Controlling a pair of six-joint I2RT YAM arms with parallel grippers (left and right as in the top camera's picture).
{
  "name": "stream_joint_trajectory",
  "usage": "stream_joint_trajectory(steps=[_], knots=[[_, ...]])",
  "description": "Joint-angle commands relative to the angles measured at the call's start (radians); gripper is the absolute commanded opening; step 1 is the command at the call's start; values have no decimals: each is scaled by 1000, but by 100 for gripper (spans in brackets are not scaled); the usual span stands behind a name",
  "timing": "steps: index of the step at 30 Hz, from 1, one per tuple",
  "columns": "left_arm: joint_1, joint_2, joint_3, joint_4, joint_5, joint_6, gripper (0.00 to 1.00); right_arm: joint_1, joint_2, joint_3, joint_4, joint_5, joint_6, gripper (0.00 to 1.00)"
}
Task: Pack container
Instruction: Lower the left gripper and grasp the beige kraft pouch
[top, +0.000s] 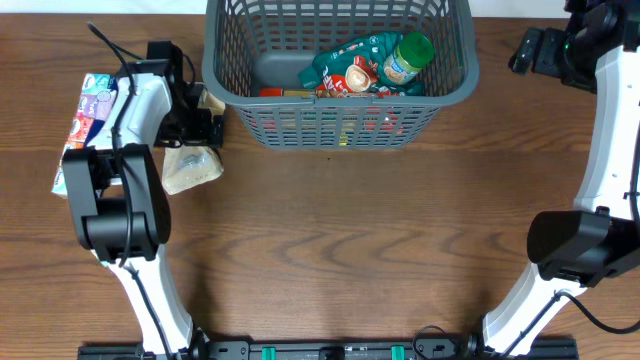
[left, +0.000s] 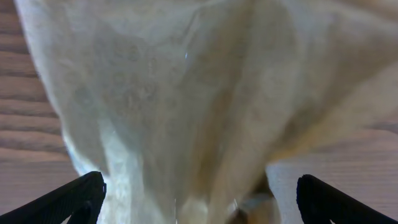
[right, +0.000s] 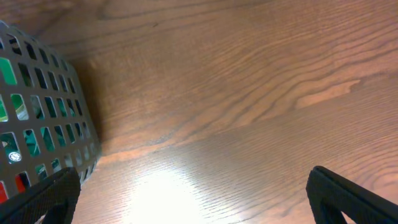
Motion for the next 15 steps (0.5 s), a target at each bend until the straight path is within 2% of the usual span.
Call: stream_joint_trajectory(steps=[1, 11, 15], knots=[[3, 43, 1, 3, 2, 13, 99, -3, 8, -3, -1, -4, -19, 99], [3, 71, 2, -3, 1, 13, 100, -3, 8, -3, -13, -4, -19, 99], [3, 69, 2, -12, -2, 13, 83, -3, 8, -3, -25, -3, -26, 99]])
